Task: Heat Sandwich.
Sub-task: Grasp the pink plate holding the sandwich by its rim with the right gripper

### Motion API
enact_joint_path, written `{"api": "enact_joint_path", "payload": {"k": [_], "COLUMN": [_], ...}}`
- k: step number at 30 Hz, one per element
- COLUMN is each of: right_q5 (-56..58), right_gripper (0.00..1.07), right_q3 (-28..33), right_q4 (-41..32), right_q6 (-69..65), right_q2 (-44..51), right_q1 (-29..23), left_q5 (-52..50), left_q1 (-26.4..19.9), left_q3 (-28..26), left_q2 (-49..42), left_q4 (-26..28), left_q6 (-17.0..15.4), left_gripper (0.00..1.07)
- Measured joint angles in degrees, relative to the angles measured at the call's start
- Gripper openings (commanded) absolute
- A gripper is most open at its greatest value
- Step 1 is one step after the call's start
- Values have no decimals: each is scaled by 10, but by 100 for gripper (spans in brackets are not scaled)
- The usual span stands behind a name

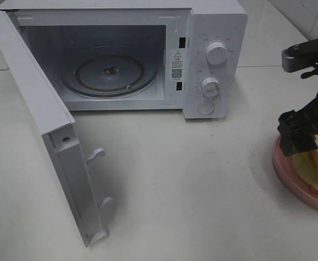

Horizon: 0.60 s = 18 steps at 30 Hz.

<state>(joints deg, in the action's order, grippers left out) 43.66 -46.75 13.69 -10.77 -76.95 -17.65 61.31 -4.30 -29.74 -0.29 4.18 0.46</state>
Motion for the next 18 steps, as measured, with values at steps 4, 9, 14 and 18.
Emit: {"api": "enact_joint_path", "payload": {"k": [4, 9, 14, 18], "right_q5": [-4, -13, -40, -49], "right_gripper": [90, 88, 87, 87], "right_q3": [0, 0, -1, -8], "right_q4": [-1, -29, -46, -47], "right_q6": [0, 9, 16, 17], "right_q2": [-5, -52, -95, -129], "right_q1": [17, 44, 46, 46], "left_q5": [0, 0, 0, 0], "left_q1": [0, 0, 0, 0], "left_q3": [0, 0, 0, 0], "left_q2": [0, 0, 0, 0], "left_q4": [0, 0, 0, 0], "left_q6": [0, 0, 0, 0], "left_gripper": [96, 96, 96, 96]}}
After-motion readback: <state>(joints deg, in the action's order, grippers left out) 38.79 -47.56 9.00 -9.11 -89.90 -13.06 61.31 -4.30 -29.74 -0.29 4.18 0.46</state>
